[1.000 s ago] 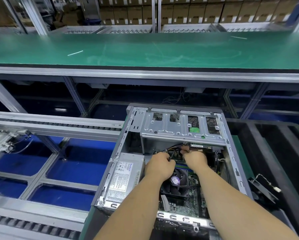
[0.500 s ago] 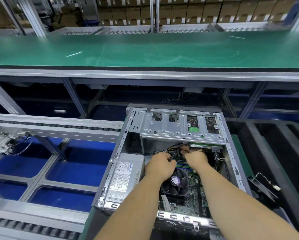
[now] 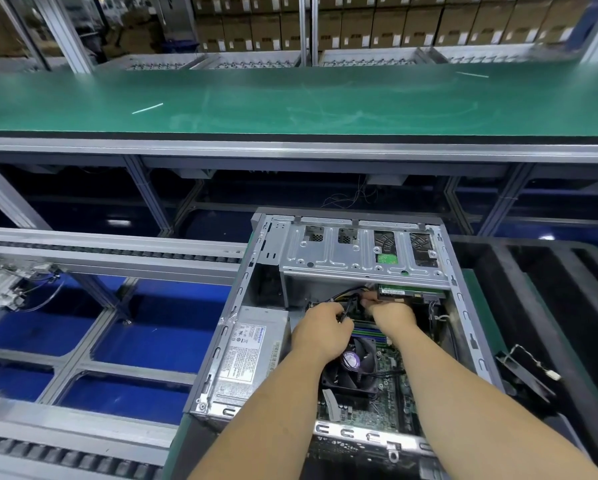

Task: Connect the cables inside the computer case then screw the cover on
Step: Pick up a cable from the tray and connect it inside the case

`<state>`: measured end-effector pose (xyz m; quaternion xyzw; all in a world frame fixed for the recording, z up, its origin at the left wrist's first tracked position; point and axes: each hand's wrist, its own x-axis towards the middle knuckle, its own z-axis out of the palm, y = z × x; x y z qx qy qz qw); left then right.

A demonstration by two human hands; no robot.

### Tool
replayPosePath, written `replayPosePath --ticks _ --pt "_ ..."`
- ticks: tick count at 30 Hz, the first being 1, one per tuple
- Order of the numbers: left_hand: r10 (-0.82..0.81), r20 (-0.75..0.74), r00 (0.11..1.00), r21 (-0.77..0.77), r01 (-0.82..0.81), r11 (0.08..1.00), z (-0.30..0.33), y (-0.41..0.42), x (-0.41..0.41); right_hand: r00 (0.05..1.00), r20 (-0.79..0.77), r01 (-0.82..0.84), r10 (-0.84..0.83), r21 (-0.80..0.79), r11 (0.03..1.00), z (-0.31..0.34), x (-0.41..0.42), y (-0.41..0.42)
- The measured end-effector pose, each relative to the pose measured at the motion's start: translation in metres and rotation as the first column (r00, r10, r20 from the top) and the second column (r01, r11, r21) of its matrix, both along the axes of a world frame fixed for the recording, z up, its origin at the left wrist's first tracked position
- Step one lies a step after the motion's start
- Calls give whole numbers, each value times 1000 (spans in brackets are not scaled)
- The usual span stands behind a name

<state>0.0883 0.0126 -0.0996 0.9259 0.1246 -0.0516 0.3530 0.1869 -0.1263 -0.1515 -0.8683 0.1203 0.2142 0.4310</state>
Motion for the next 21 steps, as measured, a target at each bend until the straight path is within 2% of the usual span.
replayPosePath --ticks 7,10,18,21 --pt "13 -18 1000 8 -13 1000 1 0 0 996 55 -72 75 -46 996 5 -7 2" --pt "22 -36 999 15 -21 1000 2 0 -2 986 88 -130 141 -117 985 9 -11 1" --pt "28 -52 998 39 -26 999 2 0 -1 991 85 -84 105 -219 972 10 -11 5" --pt "22 -54 998 62 -18 998 2 -1 -1 981 99 -137 169 -272 953 12 -11 6"
